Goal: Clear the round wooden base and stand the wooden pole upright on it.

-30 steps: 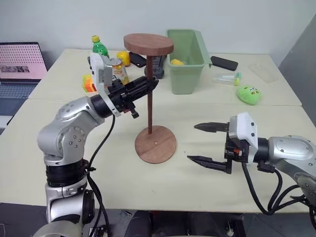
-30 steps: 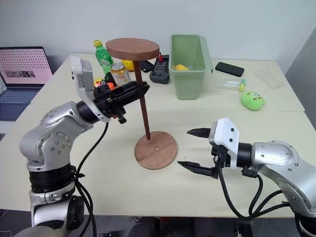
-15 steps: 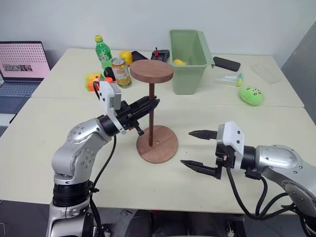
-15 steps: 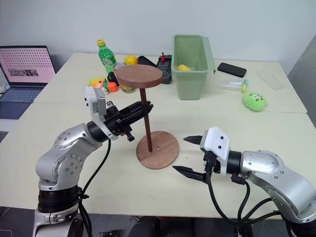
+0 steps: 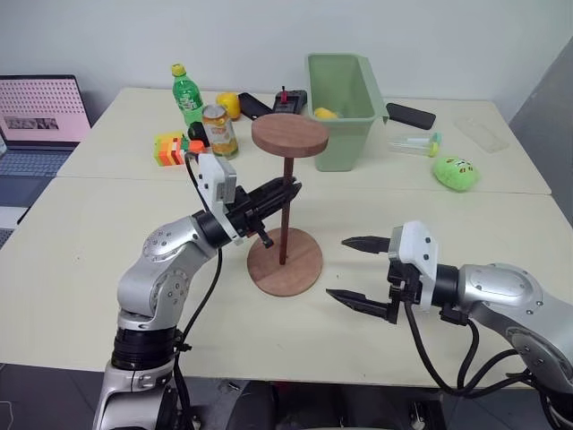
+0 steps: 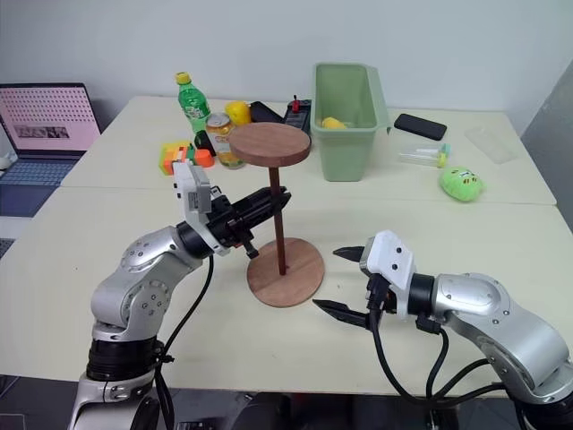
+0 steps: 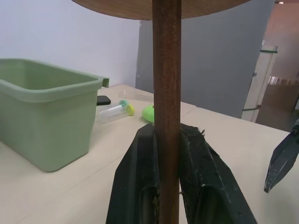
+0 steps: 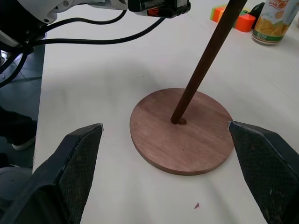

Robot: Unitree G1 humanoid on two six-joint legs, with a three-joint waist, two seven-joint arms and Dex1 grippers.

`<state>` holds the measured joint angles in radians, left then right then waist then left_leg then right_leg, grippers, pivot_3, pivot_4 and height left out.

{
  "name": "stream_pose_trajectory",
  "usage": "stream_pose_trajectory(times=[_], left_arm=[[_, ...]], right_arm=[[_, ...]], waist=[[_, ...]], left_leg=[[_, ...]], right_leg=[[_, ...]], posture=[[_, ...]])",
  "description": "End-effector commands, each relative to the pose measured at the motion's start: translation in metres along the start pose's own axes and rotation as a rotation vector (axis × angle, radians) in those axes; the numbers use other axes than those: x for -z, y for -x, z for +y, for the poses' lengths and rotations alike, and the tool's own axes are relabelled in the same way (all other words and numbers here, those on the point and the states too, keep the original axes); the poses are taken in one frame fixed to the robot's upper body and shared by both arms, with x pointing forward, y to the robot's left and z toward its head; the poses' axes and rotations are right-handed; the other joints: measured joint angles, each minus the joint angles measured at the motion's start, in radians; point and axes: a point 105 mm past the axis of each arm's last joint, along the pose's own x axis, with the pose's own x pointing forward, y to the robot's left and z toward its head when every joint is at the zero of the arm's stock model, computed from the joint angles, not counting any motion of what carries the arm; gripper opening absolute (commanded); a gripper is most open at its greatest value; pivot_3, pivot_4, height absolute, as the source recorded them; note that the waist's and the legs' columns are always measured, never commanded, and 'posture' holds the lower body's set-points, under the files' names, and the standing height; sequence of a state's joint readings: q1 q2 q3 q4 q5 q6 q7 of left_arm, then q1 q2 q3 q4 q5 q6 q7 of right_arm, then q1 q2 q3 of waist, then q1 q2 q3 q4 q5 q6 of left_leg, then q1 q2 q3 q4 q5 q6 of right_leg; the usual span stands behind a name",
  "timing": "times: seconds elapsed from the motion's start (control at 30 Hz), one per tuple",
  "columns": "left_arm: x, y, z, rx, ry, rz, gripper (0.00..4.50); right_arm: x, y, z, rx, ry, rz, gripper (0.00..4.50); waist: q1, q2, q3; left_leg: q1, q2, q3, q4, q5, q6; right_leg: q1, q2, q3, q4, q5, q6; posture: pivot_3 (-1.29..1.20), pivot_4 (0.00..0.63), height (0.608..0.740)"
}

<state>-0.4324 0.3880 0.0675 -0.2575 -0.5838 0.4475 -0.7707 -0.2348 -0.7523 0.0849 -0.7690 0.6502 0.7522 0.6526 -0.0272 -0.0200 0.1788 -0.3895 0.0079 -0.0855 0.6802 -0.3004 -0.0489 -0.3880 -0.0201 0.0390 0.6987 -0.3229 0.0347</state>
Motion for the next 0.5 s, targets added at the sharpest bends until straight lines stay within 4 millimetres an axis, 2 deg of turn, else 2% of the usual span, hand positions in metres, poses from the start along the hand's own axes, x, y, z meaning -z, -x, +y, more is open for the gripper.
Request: stream_pose_trajectory(times=[0.03,0.5], left_arm=[[-0.0037,-0.0043,0.0,0.008,-0.034,-0.02,0.25],[0.0032,-0.0075,0.0013,-0.006,-0.04,-0.025,0.25]], right_arm=[[-0.009,-0.0005,0.003,-0.011,0.034,-0.027,4.5],[-0.006,0.001,0.0042,-0.014,0.034,-0.016,4.5]], waist=[[0.0,0.0,0.0],[0.0,0.0,0.0]], left_leg=[[0.0,0.0,0.0,0.0,0.0,0.0],[0.0,0.0,0.0,0.0,0.0,0.0]], right_leg=[[0.0,0.0,0.0,0.0,0.0,0.0],[0.0,0.0,0.0,0.0,0.0,0.0]], posture=[[0.0,0.15,0.74],[0.0,0.15,0.74]])
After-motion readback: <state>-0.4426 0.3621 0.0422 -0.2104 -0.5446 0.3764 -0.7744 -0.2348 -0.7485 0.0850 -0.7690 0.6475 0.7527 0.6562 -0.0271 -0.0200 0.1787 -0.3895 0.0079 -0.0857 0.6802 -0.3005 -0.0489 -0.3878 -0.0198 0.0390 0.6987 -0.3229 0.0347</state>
